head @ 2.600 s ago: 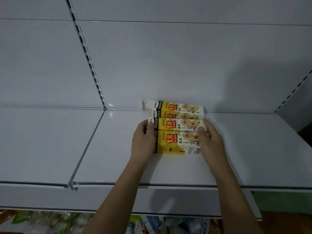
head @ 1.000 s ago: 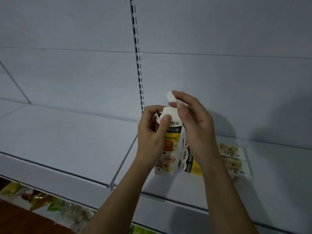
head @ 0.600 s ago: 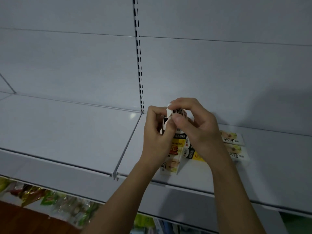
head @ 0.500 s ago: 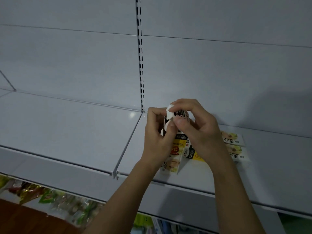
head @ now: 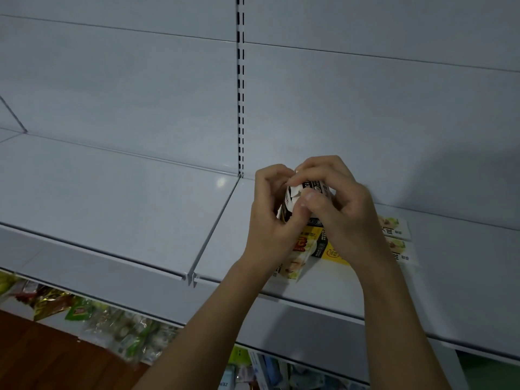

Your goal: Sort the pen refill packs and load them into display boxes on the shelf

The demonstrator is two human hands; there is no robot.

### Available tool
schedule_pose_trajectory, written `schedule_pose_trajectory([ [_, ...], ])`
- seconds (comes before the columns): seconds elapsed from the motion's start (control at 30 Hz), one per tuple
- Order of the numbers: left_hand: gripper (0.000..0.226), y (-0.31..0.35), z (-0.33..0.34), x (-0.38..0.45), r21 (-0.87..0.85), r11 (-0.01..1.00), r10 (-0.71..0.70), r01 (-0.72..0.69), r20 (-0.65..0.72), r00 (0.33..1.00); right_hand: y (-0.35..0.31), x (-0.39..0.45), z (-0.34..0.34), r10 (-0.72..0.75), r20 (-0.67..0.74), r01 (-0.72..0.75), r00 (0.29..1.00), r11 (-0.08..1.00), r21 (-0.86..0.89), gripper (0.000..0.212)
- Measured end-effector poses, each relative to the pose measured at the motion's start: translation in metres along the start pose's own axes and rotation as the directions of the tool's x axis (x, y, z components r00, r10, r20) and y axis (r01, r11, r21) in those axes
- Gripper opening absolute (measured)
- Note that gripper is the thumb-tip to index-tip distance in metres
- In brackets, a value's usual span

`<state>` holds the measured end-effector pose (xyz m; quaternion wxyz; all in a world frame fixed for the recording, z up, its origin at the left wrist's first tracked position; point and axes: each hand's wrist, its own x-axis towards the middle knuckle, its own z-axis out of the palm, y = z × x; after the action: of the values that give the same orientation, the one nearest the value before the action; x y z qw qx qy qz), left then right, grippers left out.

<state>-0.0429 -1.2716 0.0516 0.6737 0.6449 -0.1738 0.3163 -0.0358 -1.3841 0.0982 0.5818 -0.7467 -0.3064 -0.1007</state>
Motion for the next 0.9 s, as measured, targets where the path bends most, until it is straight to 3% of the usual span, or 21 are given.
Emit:
schedule_pose_trajectory([
  [0.3, 0.04, -0.0021, 0.0018, -0.0041, -0.062, 0.997, -0.04, 0.041, 0.015, 0.999, 0.0, -0.0016, -0.0053, -0.004, -0.004, 0.004, 1.0, 1.0, -0.014, 0.023],
  [0.6, 0.038, -0.0035, 0.0026, -0.0047, -0.004, 0.998, 0.057, -0.057, 0.003, 0.998, -0.0011, 0.0013, -0.0061, -0.011, 0.009, 0.011, 1.0, 0.998, -0.057, 0.016],
  [0.77, 0.031, -0.0043, 0.0003, -0.0047, -0.043, 0.999, 0.014, -0.012, 0.047, 0.999, -0.0009, 0.0034, -0.0043, -0.001, 0.004, 0.001, 1.0, 0.998, -0.064, 0.015],
  [0.9, 0.034, -0.0055, -0.0024, -0.0076, -0.198, 0.976, -0.07, 0.09, 0.109, 0.992, 0.0009, 0.0031, -0.0027, 0.004, -0.018, -0.005, 1.0, 0.999, -0.052, 0.023],
])
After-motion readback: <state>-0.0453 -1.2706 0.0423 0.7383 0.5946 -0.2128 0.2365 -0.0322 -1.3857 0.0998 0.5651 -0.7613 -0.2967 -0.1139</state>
